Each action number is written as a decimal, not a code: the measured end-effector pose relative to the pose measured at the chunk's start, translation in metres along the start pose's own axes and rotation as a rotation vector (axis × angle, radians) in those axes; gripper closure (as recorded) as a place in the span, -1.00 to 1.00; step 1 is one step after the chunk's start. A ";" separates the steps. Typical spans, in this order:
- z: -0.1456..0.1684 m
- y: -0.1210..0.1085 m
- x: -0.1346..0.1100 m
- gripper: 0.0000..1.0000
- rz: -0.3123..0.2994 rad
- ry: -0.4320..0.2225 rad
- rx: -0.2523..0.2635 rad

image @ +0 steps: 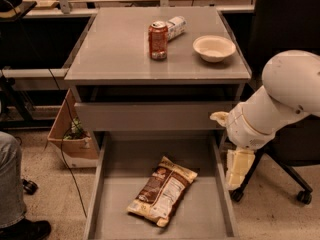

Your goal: Pick brown chip bag from middle drawer and place on counter

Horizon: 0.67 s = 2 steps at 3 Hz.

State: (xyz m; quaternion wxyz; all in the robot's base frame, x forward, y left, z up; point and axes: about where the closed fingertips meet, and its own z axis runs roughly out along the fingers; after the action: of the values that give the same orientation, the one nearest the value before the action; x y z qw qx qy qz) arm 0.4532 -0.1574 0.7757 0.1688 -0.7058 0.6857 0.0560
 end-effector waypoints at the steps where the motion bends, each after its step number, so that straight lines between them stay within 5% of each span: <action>1: 0.000 0.000 0.000 -1.00 0.000 0.000 0.000; 2: 0.021 0.002 0.001 -1.00 -0.022 -0.002 0.003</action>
Offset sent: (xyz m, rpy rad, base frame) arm 0.0037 0.0133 -0.0520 0.0003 -0.0239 0.0483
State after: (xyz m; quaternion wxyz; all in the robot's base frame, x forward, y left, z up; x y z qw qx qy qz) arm 0.4542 -0.1515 0.7555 0.1711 -0.7132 0.6776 0.0540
